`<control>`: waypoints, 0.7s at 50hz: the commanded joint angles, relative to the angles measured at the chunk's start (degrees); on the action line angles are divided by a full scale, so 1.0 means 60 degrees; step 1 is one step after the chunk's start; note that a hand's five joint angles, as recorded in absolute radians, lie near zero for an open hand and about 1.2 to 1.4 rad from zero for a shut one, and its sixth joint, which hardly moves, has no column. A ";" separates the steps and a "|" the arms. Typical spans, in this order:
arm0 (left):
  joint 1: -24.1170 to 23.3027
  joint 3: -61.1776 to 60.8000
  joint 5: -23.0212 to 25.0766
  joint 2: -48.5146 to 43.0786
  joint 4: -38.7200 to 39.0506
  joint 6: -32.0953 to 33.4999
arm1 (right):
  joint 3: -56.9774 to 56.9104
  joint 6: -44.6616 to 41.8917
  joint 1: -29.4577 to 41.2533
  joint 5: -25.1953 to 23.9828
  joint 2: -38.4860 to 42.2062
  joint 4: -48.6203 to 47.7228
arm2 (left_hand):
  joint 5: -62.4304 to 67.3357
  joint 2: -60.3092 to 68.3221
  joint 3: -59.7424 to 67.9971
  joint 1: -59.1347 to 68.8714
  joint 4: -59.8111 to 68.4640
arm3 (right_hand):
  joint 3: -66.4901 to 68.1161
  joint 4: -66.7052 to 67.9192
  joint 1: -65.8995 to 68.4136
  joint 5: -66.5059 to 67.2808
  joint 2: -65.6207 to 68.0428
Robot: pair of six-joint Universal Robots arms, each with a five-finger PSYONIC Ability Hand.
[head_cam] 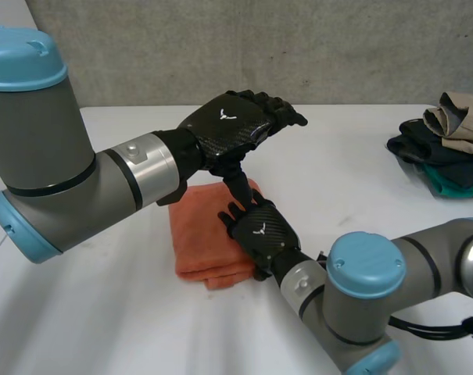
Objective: Fold the laundry.
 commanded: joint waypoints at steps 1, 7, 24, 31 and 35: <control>-0.0019 -0.0021 -0.0105 -0.0034 0.0051 0.0003 | -0.0972 -0.0004 -0.0020 0.0068 0.0857 -0.0351 | -0.0475 -0.0341 -0.0376 -0.0198 -0.0271 | 0.0504 0.0475 0.0349 0.0401 0.0430; -0.0005 -0.0021 -0.0105 -0.0048 0.0051 0.0003 | -0.1382 0.0010 -0.0020 -0.0035 0.1018 -0.0395 | -0.0475 -0.0341 -0.0376 -0.0198 -0.0271 | 0.2386 0.2357 0.2230 0.2282 0.2312; 0.0069 -0.0036 -0.0090 -0.0078 0.0036 -0.0085 | -0.3008 0.0069 -0.0049 -0.0050 0.1868 0.0264 | -0.0475 -0.0341 -0.0376 -0.0198 -0.0271 | 1.1348 1.1319 1.1192 1.1245 1.1274; 0.0098 0.0038 -0.0090 -0.0019 0.0051 -0.0041 | -0.3068 0.0069 -0.0093 0.0111 0.1343 0.0847 | -0.0468 -0.0334 -0.0368 -0.0190 -0.0264 | 0.3315 0.3286 0.3159 0.3211 0.3241; 0.0083 0.0052 -0.0090 -0.0004 0.0051 -0.0056 | -0.2893 0.0142 -0.0108 0.0111 0.1020 0.1857 | -0.0468 -0.0334 -0.0368 -0.0190 -0.0264 | 0.3062 0.3033 0.2907 0.2959 0.2988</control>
